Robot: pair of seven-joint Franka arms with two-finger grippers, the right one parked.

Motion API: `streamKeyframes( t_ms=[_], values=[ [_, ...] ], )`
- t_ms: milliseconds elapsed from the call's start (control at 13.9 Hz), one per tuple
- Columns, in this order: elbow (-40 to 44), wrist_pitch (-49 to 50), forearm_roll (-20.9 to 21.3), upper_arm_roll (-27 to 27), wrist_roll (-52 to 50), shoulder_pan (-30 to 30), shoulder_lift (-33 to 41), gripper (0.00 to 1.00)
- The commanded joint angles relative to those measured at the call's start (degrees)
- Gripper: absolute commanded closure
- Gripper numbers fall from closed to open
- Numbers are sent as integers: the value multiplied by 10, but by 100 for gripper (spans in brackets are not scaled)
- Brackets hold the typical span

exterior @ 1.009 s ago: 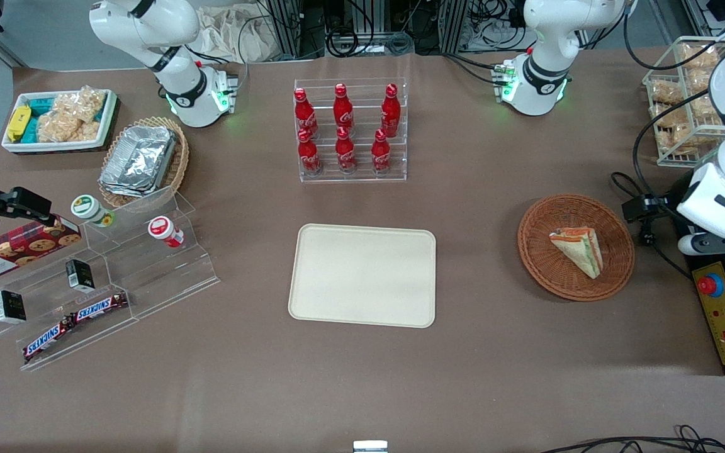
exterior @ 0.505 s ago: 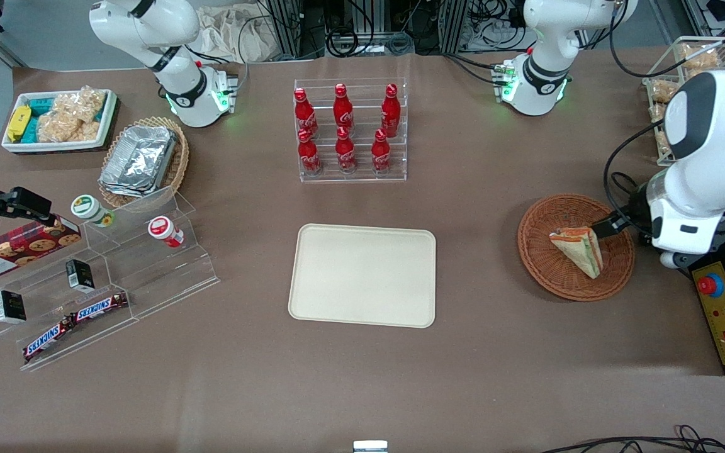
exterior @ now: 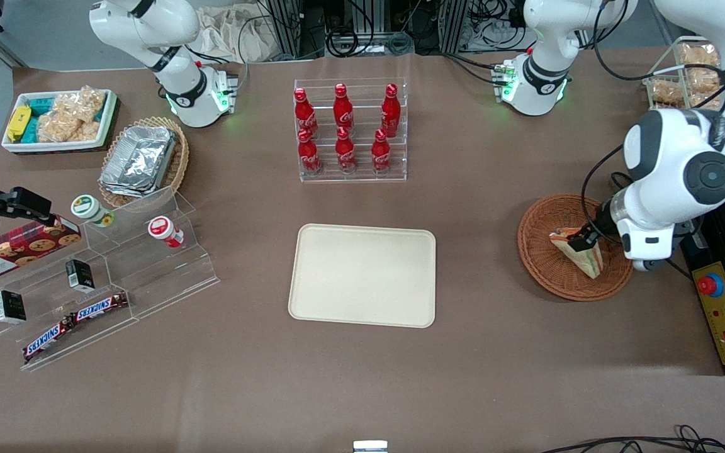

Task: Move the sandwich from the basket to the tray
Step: 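Move the left gripper down over the wrapped sandwich in the wicker basket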

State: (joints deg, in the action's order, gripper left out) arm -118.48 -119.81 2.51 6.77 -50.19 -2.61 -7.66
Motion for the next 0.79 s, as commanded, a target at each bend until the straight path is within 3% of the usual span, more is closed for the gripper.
streamKeyframes(
  t_ms=[0,721],
  values=[
    [-60,-80,6,0,-6,-20,8,1],
    [-95,-145,35,-1,1,-49,-25,1]
  ],
)
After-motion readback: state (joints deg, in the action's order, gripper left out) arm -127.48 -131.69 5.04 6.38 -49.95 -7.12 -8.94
